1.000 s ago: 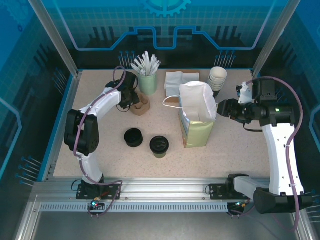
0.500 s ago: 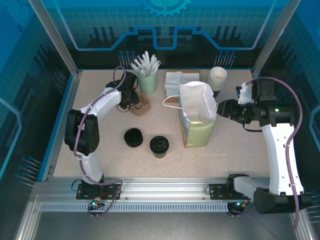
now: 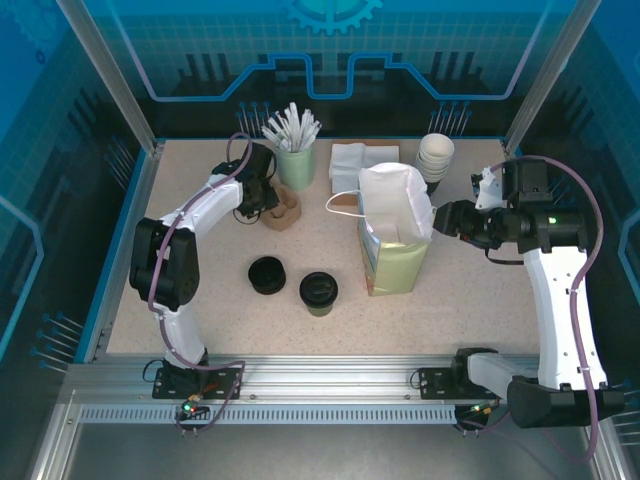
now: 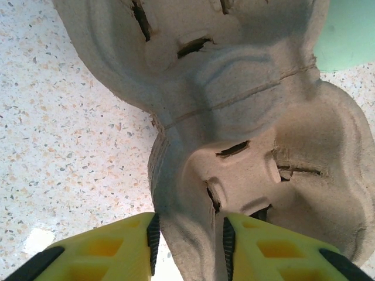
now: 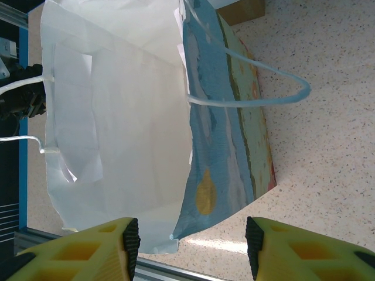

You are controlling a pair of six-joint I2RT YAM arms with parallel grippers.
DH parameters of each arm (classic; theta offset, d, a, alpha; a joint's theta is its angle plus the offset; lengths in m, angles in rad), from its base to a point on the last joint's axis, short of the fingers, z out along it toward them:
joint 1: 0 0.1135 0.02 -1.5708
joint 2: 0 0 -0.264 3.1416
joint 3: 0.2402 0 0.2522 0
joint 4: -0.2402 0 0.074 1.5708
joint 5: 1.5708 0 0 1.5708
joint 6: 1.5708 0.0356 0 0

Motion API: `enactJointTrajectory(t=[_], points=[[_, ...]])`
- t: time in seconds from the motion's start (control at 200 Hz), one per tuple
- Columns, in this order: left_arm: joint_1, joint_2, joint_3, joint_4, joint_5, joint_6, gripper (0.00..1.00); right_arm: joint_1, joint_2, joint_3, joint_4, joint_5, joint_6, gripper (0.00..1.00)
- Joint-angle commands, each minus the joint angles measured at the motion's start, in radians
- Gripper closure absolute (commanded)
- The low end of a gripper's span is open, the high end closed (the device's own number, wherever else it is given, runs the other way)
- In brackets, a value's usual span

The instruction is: Pack the takeout coffee

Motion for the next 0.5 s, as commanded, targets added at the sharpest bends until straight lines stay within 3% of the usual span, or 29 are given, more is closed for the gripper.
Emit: enactJointTrajectory(t=[0.0,0.205,0.495], points=[[0.006,0.003,0.027,-0.009,0.001,0.013,0.68,-0.015,-0.016,-0.009,0.005,-0.003,-0.019,0.46],[0.006,-0.022,0.019,0.011,0.007,0.02,0.75,-0.016,-0.017,-0.008,0.005,-0.007,-0.019,0.46],[0.016,-0.049,0.022,0.028,0.008,0.018,0.78,-0.016,-0.025,-0.006,0.001,-0.004,-0.019,0.46]])
